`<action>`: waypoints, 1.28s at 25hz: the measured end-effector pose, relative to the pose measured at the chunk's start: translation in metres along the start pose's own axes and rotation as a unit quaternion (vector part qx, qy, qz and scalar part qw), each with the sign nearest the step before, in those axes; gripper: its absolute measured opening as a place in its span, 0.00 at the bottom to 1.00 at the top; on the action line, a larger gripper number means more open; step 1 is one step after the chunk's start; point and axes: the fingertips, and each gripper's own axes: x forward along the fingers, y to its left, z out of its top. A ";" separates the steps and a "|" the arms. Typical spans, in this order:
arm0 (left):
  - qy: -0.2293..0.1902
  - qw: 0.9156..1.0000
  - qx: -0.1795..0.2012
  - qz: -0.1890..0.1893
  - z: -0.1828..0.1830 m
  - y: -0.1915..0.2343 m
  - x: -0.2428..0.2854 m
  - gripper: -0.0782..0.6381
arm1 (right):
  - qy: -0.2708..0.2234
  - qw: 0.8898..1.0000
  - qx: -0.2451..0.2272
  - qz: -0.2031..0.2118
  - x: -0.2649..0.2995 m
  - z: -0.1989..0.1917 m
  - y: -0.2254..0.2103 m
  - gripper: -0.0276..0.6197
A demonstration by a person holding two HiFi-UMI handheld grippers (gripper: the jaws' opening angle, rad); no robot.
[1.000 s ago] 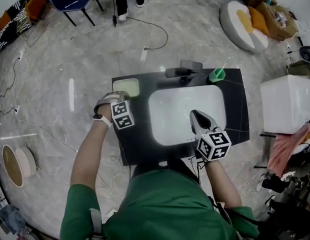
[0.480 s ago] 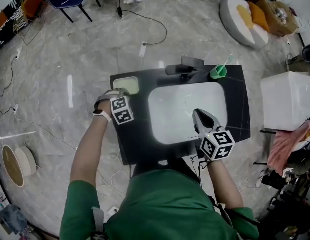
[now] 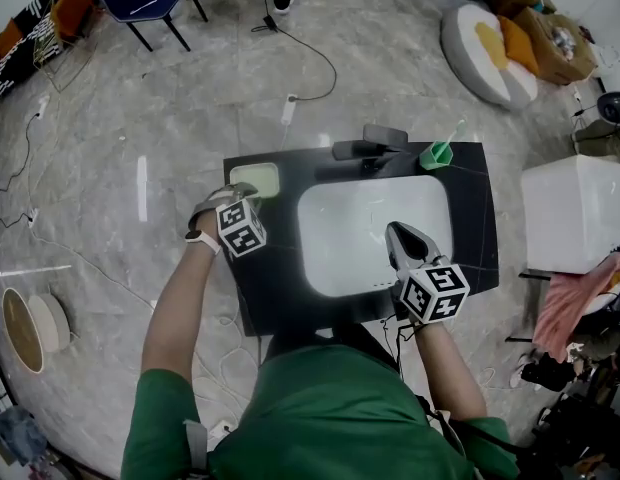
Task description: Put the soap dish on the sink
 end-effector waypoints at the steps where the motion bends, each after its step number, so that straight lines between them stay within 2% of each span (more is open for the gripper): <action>1: -0.010 1.000 -0.017 0.004 0.004 0.003 -0.006 0.18 | -0.001 1.000 -0.002 0.002 -0.001 0.002 0.001 0.07; 6: -0.066 0.993 -0.094 0.033 0.027 0.018 -0.045 0.18 | -0.011 1.000 -0.010 0.011 -0.005 0.013 0.002 0.07; 9: -0.120 0.979 -0.160 0.039 0.047 0.020 -0.075 0.16 | -0.021 1.000 -0.014 0.016 -0.011 0.022 0.003 0.07; 11: -0.146 0.970 -0.190 0.049 0.058 0.018 -0.093 0.15 | -0.027 0.999 -0.018 0.019 -0.015 0.028 0.002 0.07; 15: -0.179 0.956 -0.220 0.082 0.076 0.013 -0.126 0.12 | -0.053 0.998 -0.032 0.017 -0.029 0.040 0.000 0.07; 21: -0.228 0.926 -0.281 0.110 0.103 -0.003 -0.181 0.11 | -0.118 0.990 -0.070 0.015 -0.059 0.069 0.003 0.07; 28: -0.274 0.902 -0.297 0.154 0.136 -0.017 -0.238 0.11 | -0.167 0.981 -0.099 0.026 -0.090 0.096 0.013 0.07; 32: -0.296 0.884 -0.306 0.195 0.142 -0.014 -0.280 0.11 | -0.191 0.975 -0.109 0.038 -0.109 0.114 0.023 0.07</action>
